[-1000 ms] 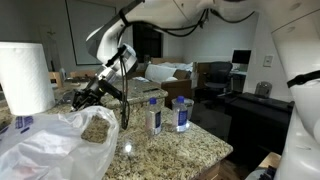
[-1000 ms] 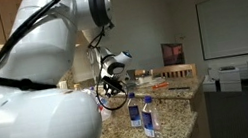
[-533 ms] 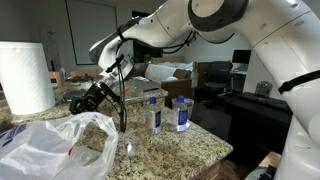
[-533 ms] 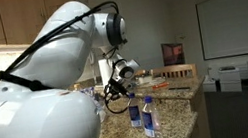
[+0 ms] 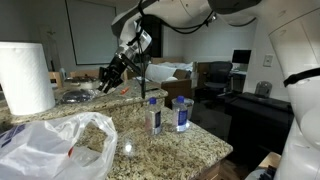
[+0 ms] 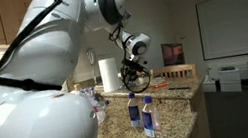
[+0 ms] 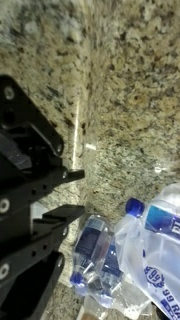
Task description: Put the plastic bottles in the plastic bag
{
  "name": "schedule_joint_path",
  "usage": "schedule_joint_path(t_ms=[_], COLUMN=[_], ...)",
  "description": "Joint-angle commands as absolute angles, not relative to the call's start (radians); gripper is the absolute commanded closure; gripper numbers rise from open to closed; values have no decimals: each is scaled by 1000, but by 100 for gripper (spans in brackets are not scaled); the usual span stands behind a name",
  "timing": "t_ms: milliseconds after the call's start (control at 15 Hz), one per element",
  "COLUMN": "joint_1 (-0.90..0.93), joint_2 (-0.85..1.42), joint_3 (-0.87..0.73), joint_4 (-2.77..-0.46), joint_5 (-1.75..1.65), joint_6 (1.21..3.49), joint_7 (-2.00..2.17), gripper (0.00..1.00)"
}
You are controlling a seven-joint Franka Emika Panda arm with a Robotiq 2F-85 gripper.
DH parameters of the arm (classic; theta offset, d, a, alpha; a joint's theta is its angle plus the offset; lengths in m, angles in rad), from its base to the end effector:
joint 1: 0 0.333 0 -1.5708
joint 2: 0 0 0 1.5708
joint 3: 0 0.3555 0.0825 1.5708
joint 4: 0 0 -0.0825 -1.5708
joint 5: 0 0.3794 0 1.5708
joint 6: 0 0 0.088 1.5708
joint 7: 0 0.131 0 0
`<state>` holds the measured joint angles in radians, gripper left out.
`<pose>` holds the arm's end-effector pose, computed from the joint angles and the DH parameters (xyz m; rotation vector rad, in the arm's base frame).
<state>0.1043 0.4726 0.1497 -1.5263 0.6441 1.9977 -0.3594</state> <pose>0.6787 0.2097 0.4199 -2.4579 -0.3975 -0.0437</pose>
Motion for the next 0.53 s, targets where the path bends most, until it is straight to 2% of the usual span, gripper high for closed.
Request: schedule_joint_path(t_ms=[0, 67, 133, 200, 267, 467], joint_1=[88, 89, 98, 103, 103, 120], joint_2=[391, 372, 322, 278, 220, 83], joint_3=[153, 149, 133, 123, 115, 106], joint_4=[-1581, -1593, -1652, -1696, -1760, -1893], joint_5=[555, 518, 457, 399, 355, 204], joint_6=[1966, 1952, 1966, 1977, 1998, 2024], joint_7=[-350, -342, -316, -282, -254, -178], gripper=[92, 91, 45, 48, 47, 28])
